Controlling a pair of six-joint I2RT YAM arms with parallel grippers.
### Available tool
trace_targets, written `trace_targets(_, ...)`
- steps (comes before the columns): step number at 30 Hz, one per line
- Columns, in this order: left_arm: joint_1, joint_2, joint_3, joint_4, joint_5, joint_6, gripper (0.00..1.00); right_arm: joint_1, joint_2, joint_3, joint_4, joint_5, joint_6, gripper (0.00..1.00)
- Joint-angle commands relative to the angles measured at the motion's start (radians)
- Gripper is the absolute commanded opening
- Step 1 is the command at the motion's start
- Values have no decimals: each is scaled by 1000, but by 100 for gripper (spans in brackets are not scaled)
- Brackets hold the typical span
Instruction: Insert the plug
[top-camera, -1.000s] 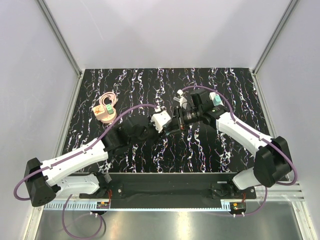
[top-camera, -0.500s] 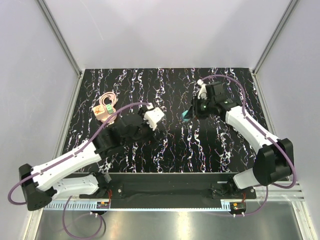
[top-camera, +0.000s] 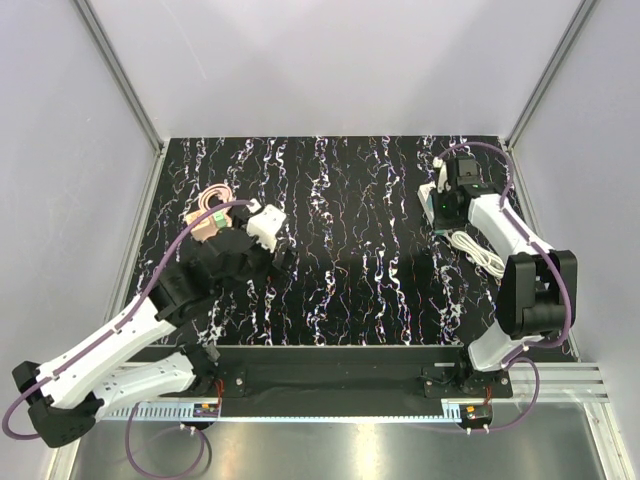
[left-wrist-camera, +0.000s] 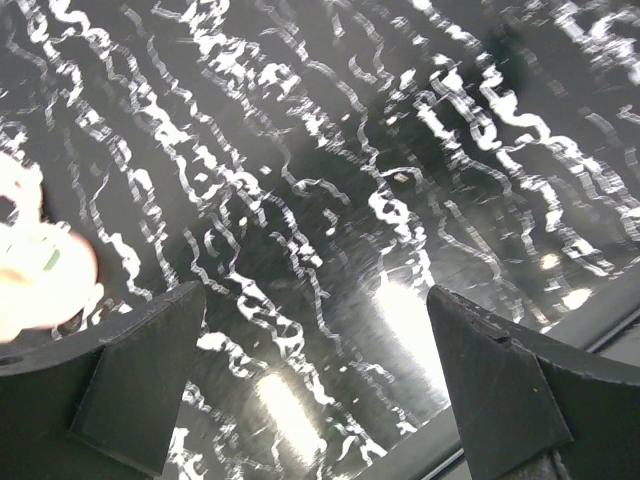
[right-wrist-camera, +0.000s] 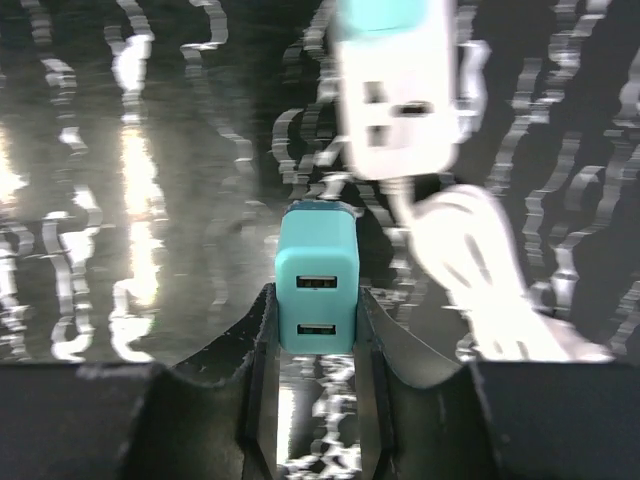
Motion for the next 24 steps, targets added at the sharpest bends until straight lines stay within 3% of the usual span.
trace_targets(1,2,-16,-22,-4,-84,25,99,-33,-23,57,23,21,-130,0)
trace_targets(10,2,4,-67,-13,-112,13,99,-73,12,50,82,-87,-310,0)
trace_targets(24,2,-29,-71,-9,-166,21,99,-133,112,146,80,-183,-329,0)
